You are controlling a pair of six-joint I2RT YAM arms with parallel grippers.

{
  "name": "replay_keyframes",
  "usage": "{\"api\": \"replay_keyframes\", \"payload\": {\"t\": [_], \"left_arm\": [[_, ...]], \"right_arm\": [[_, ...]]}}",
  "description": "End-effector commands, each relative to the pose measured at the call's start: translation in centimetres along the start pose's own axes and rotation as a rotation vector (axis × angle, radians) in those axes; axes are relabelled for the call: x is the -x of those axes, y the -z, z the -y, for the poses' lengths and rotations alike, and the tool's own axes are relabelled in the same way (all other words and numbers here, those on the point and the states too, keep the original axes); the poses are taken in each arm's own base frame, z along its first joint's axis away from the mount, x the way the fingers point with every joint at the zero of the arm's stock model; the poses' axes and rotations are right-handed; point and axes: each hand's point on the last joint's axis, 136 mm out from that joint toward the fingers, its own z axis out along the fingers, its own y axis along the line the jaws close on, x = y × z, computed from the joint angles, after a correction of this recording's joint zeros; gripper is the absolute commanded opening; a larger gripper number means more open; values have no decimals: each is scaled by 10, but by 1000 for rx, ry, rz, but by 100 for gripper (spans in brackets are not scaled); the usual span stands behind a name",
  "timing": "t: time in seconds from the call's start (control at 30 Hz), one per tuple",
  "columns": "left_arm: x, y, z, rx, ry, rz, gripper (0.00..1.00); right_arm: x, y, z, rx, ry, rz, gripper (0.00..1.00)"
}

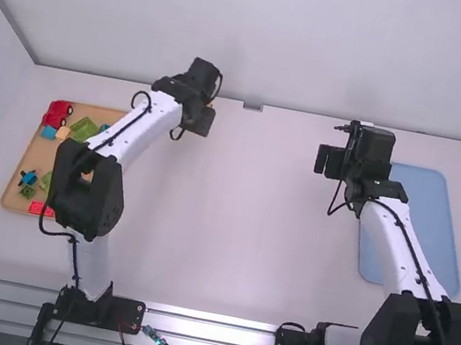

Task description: Assemble lego blocks to make yellow taxi

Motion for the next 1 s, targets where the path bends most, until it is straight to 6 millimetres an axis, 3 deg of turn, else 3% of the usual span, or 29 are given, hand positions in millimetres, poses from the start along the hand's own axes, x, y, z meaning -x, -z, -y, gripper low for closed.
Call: {"api": "replay_keyframes", "payload": {"t": [0.0,0.23,0.33,0.47,0.6,0.8,0.97], "left_arm": [[-22,2,23,-21,-247,-10,1],[-74,10,69,-129,-538,16,1],[-131,32,119,-487,-921,36,2],[-171,45,133,-690,-1084,15,8],[-175,36,134,-680,-1100,19,19],[-183,22,138,-695,-1189,25,13],[-184,7,141,-706,-1201,-21,16]], "right_arm": [[18,13,12,-28,-21,43,99],[15,19,20,17,-56,35,99],[15,19,17,67,-67,35,99],[8,19,7,106,-29,9,99],[-1,19,-7,129,44,-26,99],[-7,20,-26,169,147,-44,99],[-13,20,-38,190,188,-65,99]]}}
